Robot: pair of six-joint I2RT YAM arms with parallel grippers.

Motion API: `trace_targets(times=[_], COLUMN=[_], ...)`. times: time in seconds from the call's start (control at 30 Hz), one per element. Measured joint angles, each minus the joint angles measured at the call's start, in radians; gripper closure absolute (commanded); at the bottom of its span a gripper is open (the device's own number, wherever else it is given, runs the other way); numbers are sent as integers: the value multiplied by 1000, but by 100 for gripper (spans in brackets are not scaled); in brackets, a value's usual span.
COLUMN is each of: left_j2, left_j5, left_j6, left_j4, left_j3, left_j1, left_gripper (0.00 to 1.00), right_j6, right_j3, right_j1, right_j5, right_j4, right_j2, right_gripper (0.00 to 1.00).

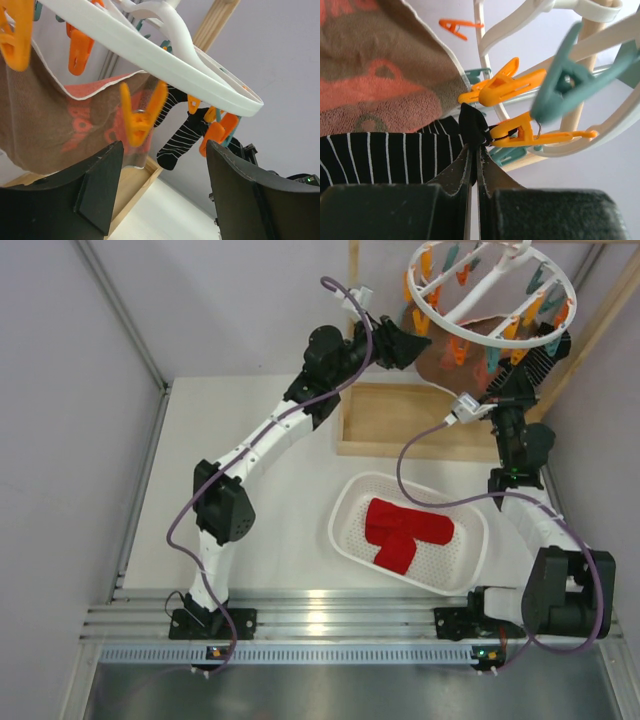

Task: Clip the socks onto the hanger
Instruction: Rotate the hanger.

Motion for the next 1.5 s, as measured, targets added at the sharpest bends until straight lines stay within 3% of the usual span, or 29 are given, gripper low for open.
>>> trace_targets(times=[0.5, 1.0, 1.23, 1.4, 1.5], left_j2=[71, 148, 180, 199, 203], left_j5=[-19, -29, -61, -77, -85], left_j6=[5, -12, -15, -18, -20], left_j4=[47, 88, 121, 130, 130], left_j3=[124, 180, 222, 229, 230], left_j1=[-7, -29, -29, -29, -29], left_gripper=[26, 30, 41, 60, 66], right_j6=[30, 29, 29, 29, 29], right_j3=[13, 12, 11, 11, 10], right_j1=[-6, -6, -6, -11, -11], right_j5=[1, -33, -34, -37, -40], right_j4=[-73, -116, -131, -140, -140], right_j2=[-19, -59, -75, -76, -76], right_gripper=[100, 100, 100, 100, 97])
